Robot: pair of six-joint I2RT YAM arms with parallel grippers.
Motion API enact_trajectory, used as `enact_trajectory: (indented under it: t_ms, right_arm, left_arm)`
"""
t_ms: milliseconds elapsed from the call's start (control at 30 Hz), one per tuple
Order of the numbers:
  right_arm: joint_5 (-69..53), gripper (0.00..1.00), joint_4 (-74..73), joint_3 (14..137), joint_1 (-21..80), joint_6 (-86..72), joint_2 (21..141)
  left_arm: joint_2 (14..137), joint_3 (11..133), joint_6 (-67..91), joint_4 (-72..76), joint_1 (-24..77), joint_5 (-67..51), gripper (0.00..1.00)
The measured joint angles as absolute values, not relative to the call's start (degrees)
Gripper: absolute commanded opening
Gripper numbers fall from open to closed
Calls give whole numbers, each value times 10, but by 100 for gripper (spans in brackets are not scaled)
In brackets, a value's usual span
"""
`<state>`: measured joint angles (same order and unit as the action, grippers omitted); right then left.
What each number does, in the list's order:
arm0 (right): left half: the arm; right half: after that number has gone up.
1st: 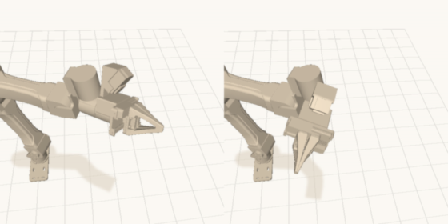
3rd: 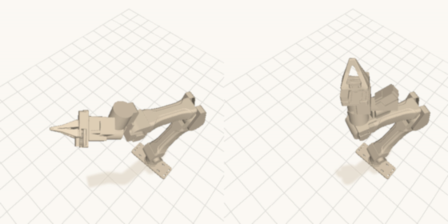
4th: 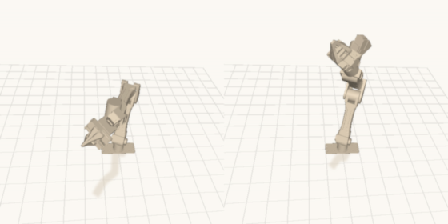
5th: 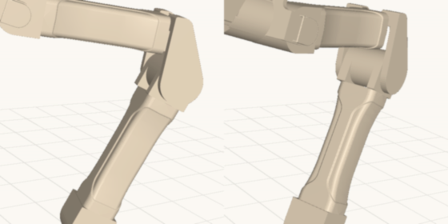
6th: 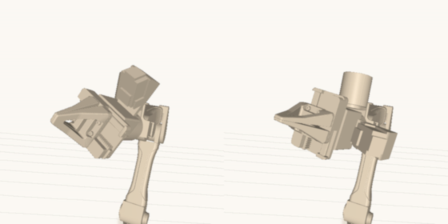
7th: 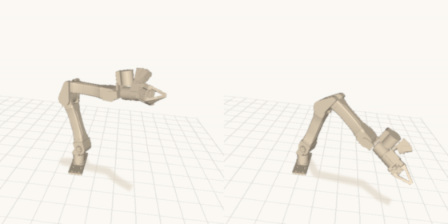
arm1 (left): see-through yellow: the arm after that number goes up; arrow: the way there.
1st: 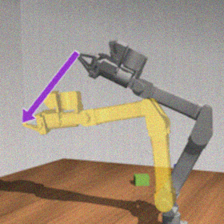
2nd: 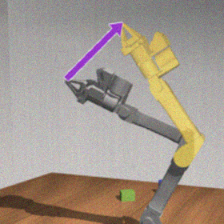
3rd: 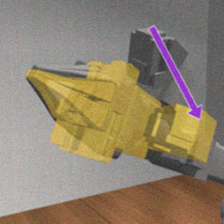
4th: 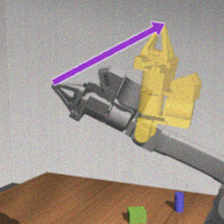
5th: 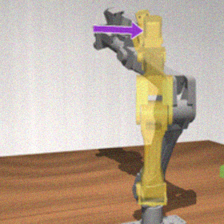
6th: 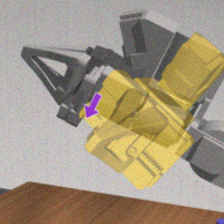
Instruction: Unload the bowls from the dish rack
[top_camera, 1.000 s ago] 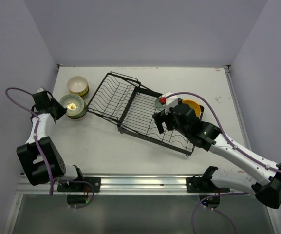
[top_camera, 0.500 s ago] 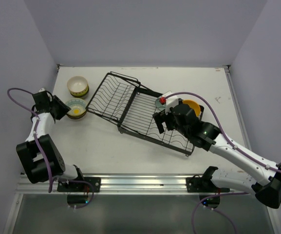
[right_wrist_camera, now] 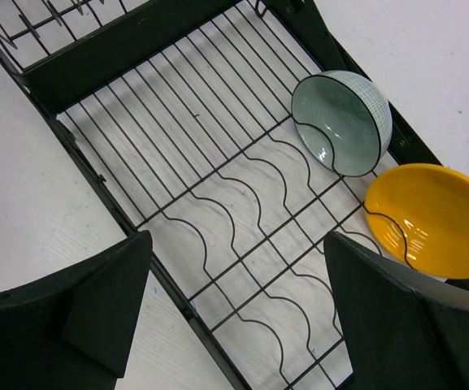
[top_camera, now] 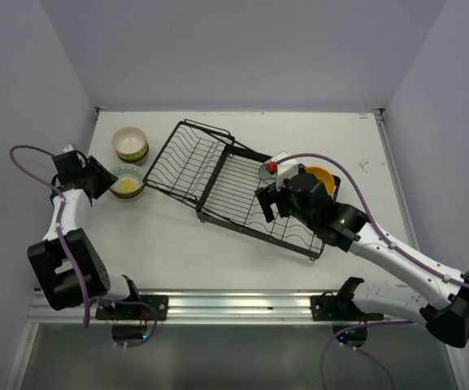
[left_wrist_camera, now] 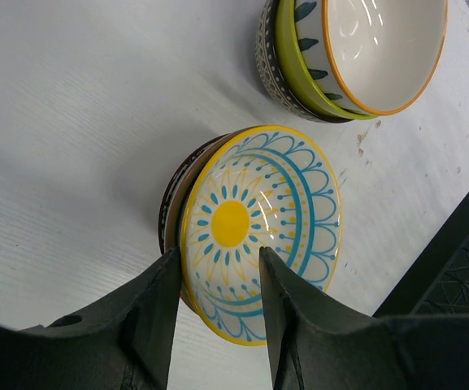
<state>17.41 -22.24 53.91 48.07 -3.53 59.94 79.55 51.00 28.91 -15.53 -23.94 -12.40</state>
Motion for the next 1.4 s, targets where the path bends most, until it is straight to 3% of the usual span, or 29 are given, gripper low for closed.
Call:
enact_trajectory:
  t_ms: [267,500,1400]
  right_arm:
    - [178,91,-223,539,481,-34,599]
    - [184,84,-223,539,481,-34,600]
    - [185,83,-220,532,481,-33,600]
  left_arm:
    - [736,510,284,-154,-239,-102,45]
    - [738,510,283,-144,-239,-124,3]
    - [814,510,283,-156,-239,-128,0]
